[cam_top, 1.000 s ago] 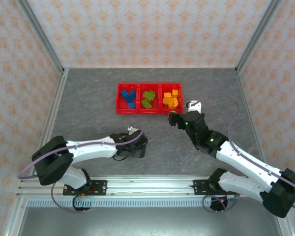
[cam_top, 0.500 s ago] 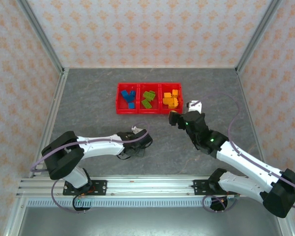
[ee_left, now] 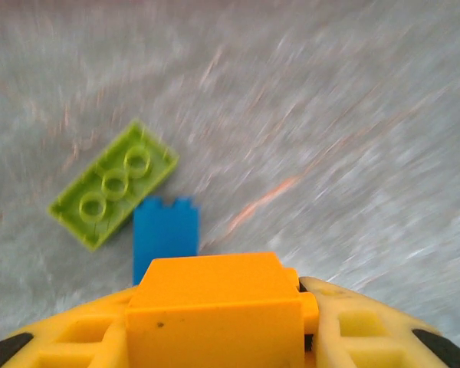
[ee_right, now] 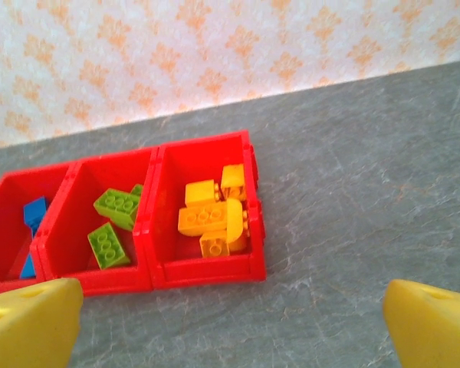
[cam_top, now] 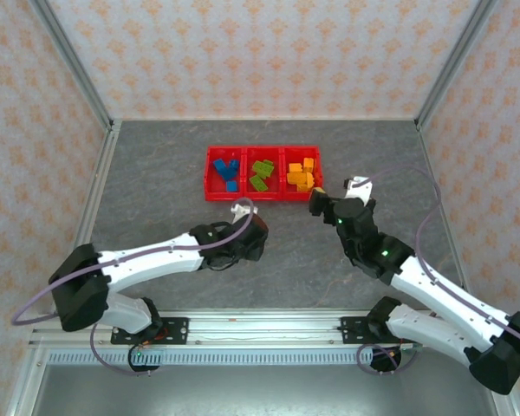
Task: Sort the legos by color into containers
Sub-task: Pick up the lego from the middle-left of the table, then place the lego in the container.
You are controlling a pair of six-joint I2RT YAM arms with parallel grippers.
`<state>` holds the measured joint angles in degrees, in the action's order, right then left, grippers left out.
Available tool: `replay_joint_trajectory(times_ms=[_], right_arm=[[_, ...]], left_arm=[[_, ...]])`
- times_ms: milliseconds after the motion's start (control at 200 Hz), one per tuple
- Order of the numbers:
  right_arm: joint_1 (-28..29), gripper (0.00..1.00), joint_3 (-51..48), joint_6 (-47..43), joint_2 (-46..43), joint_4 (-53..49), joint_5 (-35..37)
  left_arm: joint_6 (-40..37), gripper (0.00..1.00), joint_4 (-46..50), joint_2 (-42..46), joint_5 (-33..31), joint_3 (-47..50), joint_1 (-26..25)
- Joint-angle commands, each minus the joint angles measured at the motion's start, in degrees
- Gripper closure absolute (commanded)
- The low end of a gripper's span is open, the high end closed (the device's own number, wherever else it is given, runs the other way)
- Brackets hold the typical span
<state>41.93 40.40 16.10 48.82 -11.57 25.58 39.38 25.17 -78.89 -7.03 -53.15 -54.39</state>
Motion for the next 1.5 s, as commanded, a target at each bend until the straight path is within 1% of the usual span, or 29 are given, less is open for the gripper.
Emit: replay_joint_trajectory(times_ms=[0,50,125,160,250,380,526,546,641,761,941,1006,1116,1136,1341,1497], right_arm=[[-0.3,0.0,-0.7,1.6,-2.8,-0.8,5.3],[-0.3,0.0,-0.6,1.6,-3.8,-1.1,6.3],[-0.3,0.0,0.0,1.3,-5.4,-2.5,7.6],[-0.3,0.0,0.4,1.4,-6.2,-3.1,8.1],[-0.3,0.0,0.6,0.9,-8.5,-4.1,8.7],[-0.3,0.0,0.3,0.9,-11.1,-5.8,9.5],[-0.3,0.0,0.7,1.9,-12.6,-9.2,10.2],[-0.3,0.0,0.9,2.0,-12.8,-9.7,10.3],[-0.3,0.0,1.5,2.4,-14.1,-12.1,11.0],[-0.3,0.0,1.6,2.5,-16.4,-14.0,12.0],[-0.3,0.0,1.5,1.7,-18.6,-14.6,13.2],[-0.3,0.0,1.6,1.6,-18.6,-14.7,13.4],[-0.3,0.0,1.8,1.4,-18.3,-14.4,13.0],[-0.3,0.0,1.8,1.3,-18.2,-14.4,13.0],[-0.3,0.0,2.2,1.7,-18.1,-14.8,13.0],[-0.3,0.0,2.2,2.1,-18.1,-15.2,13.1]], left_arm=[[-1.9,0.69,-5.1,1.9,-7.0,-5.5,0.0],[-3.4,0.69,-6.1,1.0,-9.4,-8.5,0.6],[-5.1,0.69,-8.6,-1.3,-15.4,-12.8,1.4],[-5.4,0.69,-10.2,-2.6,-16.3,-14.6,2.4],[-8.7,0.69,-14.2,-7.3,-13.4,-19.8,6.3],[-11.9,0.69,-13.9,-18.0,-8.7,-32.4,10.5],[-15.8,0.69,-12.7,-29.9,-7.6,-47.1,11.7],[-16.2,0.69,-12.5,-32.7,-7.4,-49.0,11.7],[-17.6,0.69,-12.1,-39.7,-7.2,-56.4,12.2],[-18.3,0.69,-13.3,-45.6,-7.7,-61.1,12.9],[-17.0,0.68,-12.0,-51.6,-5.1,-65.9,14.4],[-16.8,0.63,-12.1,-53.2,-3.5,-67.0,14.7],[-15.9,0.41,-12.8,-55.0,-1.2,-67.9,15.3],[-15.6,0.39,-13.1,-55.2,-0.7,-67.9,15.5],[-14.4,0.3,-14.8,-56.2,1.6,-68.3,17.0],[-15.2,0.19,-14.4,-53.7,0.3,-67.1,17.3]])
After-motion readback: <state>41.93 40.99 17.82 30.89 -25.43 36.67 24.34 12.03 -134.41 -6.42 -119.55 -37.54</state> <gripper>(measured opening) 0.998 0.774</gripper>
